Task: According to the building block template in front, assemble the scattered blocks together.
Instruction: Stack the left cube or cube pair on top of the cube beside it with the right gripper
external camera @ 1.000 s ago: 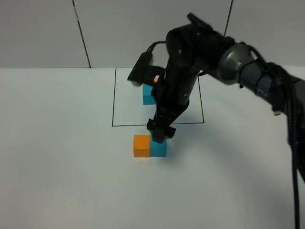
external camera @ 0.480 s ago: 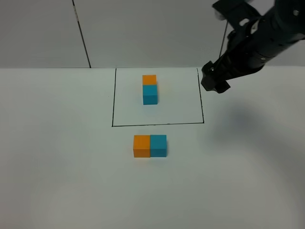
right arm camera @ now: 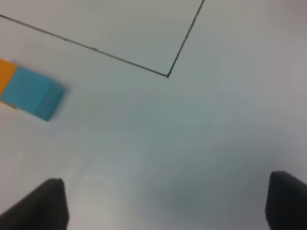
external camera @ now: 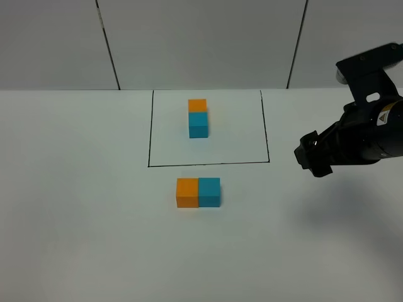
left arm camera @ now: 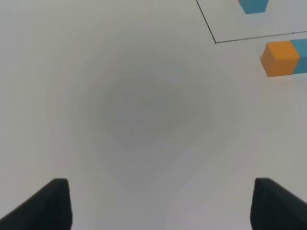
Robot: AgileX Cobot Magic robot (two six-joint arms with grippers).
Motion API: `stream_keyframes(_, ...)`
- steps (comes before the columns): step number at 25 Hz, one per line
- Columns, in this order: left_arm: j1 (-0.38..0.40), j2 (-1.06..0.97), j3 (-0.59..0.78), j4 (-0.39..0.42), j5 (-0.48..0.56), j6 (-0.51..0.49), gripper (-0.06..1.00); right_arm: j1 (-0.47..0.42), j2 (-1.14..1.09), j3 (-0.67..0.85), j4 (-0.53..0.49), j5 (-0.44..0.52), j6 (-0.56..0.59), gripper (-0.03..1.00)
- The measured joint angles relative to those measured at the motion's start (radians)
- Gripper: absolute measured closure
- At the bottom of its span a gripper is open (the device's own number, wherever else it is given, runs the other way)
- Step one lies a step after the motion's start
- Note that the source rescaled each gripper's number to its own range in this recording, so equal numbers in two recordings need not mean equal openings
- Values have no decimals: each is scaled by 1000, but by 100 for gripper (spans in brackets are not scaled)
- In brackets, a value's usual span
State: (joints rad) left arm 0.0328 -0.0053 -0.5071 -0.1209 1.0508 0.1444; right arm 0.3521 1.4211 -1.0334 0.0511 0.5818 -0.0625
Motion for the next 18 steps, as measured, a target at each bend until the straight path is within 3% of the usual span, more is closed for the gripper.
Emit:
stream_keyframes(8, 0, 0, 0, 0, 0, 0, 23, 0, 1, 6, -23, -3, -16, 24)
stream_keyframes(12, 0, 0, 0, 0, 0, 1, 23, 18, 80, -75, -35, 95, -157, 15)
stream_keyframes(18, 0, 0, 0, 0, 0, 1, 23, 122, 350, -404, -36, 301, -433, 11)
